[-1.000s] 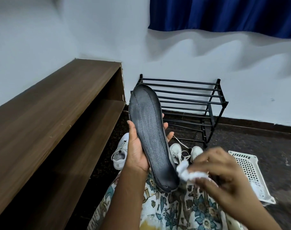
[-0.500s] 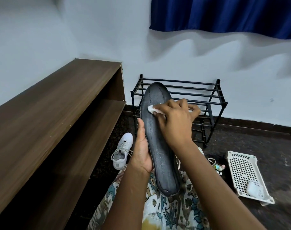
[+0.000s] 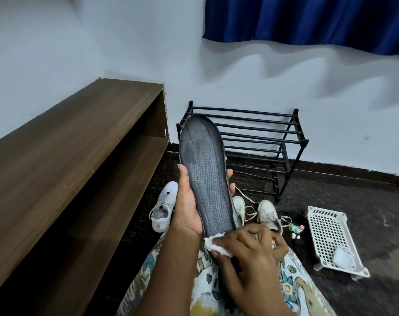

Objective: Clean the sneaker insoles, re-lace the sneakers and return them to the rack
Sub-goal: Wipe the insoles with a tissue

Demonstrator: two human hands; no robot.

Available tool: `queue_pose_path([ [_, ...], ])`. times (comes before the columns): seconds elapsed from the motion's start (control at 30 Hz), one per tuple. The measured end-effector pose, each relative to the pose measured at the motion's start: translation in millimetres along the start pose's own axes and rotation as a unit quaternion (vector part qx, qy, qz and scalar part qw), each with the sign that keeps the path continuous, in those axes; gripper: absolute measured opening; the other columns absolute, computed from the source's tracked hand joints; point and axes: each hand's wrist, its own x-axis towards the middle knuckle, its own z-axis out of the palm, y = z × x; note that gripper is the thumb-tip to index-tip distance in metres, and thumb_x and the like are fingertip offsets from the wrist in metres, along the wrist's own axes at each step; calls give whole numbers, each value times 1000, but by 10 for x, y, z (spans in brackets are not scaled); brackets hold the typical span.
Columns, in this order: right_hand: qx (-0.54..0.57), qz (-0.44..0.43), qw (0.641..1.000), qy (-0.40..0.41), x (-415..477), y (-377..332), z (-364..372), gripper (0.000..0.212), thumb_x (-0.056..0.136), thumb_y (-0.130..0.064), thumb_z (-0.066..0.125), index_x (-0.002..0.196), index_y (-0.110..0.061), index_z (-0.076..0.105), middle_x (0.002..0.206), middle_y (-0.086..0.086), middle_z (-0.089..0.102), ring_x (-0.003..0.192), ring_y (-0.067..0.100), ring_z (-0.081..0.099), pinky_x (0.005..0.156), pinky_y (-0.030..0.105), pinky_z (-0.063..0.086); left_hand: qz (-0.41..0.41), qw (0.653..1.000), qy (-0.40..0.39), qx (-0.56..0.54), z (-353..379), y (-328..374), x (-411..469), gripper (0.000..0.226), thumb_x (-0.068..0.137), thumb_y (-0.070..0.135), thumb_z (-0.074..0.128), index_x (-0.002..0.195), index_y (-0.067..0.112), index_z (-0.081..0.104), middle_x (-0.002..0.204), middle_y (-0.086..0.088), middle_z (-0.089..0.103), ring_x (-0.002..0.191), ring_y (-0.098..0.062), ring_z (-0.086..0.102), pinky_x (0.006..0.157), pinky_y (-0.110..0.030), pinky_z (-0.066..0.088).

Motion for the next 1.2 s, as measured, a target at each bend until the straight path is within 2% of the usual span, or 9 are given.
queue_pose_path([
  [0.17,-38,23,999,20,-47,73,-59,12,73,-43,58,76,-35,66,80,-25,57,94,5,45,84,43,26,11,1000,6,-4,20,-3,-17,88,82,76,25,135,8,47,104,-11,64,77,-21,65,73,-30,55],
  [0.3,-55,37,997,26,-18,114,-67,12,70,-42,56,72,-33,64,76,-25,55,92,6,43,82,46,29,21,1000,-2,-8,3,16,-6,87,82,75,25,130,7,52,104,-10,68,79,-21,67,72,-29,55],
  [0.4,-63,49,996,29,80,183,-59,13,73,-40,54,75,-31,62,78,-22,53,90,9,40,79,50,33,24,1000,8,-13,-12,10,12,85,84,74,23,117,8,65,103,-9,70,80,-21,67,72,-31,55],
  [0.6,-71,29,996,53,477,305,31,15,78,-31,53,80,-22,64,83,-12,57,89,10,34,78,47,37,15,999,17,-36,51,-39,16,82,84,72,22,102,11,74,105,-10,71,90,-25,69,82,-44,54],
  [0.8,-166,-7,984,65,998,313,133,10,73,-23,61,83,-24,65,84,-8,59,90,19,42,85,41,23,-11,999,33,-16,139,-58,6,82,82,71,24,96,8,75,102,-16,71,92,-25,69,82,-37,56],
  [1.0,-208,28,977,27,1526,322,222,8,80,-25,59,83,-28,66,87,-6,64,96,26,48,86,41,17,-15,998,62,3,174,-98,19,70,88,66,25,113,14,65,107,-12,70,99,-23,66,95,-38,47],
  [1.1,-136,46,989,21,1677,391,257,9,83,-26,61,89,-26,68,91,-4,64,98,25,50,85,39,23,-8,998,65,7,190,-78,24,69,88,65,29,118,12,62,109,-12,69,102,-24,63,102,-41,41],
  [1.17,42,82,991,100,1714,473,262,5,81,-27,63,85,-27,66,91,2,63,89,23,55,80,38,37,-11,998,61,7,176,-54,29,73,86,65,34,125,8,58,114,-14,65,107,-27,59,104,-45,40],
  [1.2,149,127,970,142,1720,496,258,1,80,-29,62,81,-29,62,93,7,63,85,21,57,78,37,43,-9,998,61,6,155,-19,47,74,85,64,37,127,7,56,114,-15,64,106,-28,59,100,-46,42],
])
